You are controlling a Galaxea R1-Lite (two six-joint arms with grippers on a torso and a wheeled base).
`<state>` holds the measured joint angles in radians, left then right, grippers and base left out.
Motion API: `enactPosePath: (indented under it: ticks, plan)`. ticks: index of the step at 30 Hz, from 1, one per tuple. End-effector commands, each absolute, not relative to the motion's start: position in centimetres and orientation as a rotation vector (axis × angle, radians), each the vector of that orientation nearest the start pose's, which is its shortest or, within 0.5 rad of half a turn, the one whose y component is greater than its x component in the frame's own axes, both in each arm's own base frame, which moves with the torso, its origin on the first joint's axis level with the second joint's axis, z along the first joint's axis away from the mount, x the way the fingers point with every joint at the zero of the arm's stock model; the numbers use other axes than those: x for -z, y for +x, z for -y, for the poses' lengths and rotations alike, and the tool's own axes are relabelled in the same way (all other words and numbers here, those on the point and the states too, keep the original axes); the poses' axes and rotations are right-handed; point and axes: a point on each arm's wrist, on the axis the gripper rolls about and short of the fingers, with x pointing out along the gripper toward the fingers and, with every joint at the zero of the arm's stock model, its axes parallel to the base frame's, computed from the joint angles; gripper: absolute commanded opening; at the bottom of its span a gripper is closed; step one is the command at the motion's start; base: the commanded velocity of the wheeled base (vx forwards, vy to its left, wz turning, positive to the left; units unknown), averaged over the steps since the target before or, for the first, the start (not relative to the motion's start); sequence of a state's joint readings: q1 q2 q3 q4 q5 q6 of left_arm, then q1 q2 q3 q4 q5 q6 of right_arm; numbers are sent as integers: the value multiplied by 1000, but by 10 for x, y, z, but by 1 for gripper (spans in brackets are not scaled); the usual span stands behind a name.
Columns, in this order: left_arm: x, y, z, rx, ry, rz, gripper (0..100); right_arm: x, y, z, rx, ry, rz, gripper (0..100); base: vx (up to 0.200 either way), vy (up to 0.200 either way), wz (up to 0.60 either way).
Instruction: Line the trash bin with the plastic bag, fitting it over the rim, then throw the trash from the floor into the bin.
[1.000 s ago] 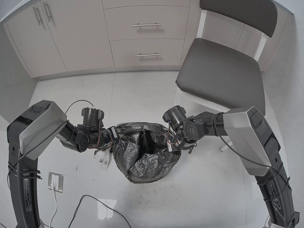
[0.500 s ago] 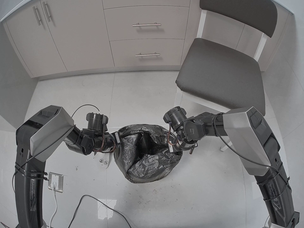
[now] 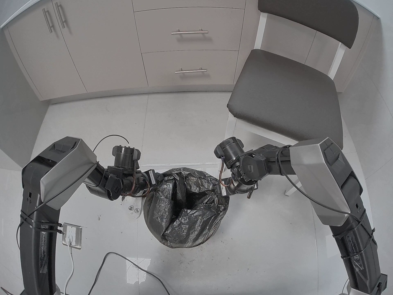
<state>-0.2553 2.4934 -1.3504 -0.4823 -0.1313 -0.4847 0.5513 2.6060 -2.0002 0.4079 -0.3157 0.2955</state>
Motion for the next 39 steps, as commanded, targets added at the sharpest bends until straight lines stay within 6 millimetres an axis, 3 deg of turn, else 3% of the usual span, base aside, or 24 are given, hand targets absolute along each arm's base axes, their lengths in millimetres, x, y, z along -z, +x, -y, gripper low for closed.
enactPosePath:
  ticks: [1, 14, 18, 28, 33, 39]
  plan:
    - [6, 445, 120, 206, -420, -731, 100, -33, 427, -255, -76, -152, -931, 100, 0, 0, 0]
    - [4, 443, 120, 206, -420, -731, 100, -43, 428, -254, -81, -140, -912, 100, 0, 0, 0]
    - [-6, 440, 122, 203, -449, -726, 100, -52, 428, -251, -75, -122, -899, 100, 0, 0, 0]
    - [-16, 428, 137, 229, -471, -733, 100, -71, 403, -286, -172, -137, -862, 100, 0, 0, 0]
    - [-14, 427, 138, 231, -469, -740, 100, -68, 403, -287, -173, -141, -867, 100, 0, 0, 0]
    - [-9, 427, 139, 230, -465, -749, 100, -50, 415, -273, -123, -143, -897, 100, 0, 0, 0]
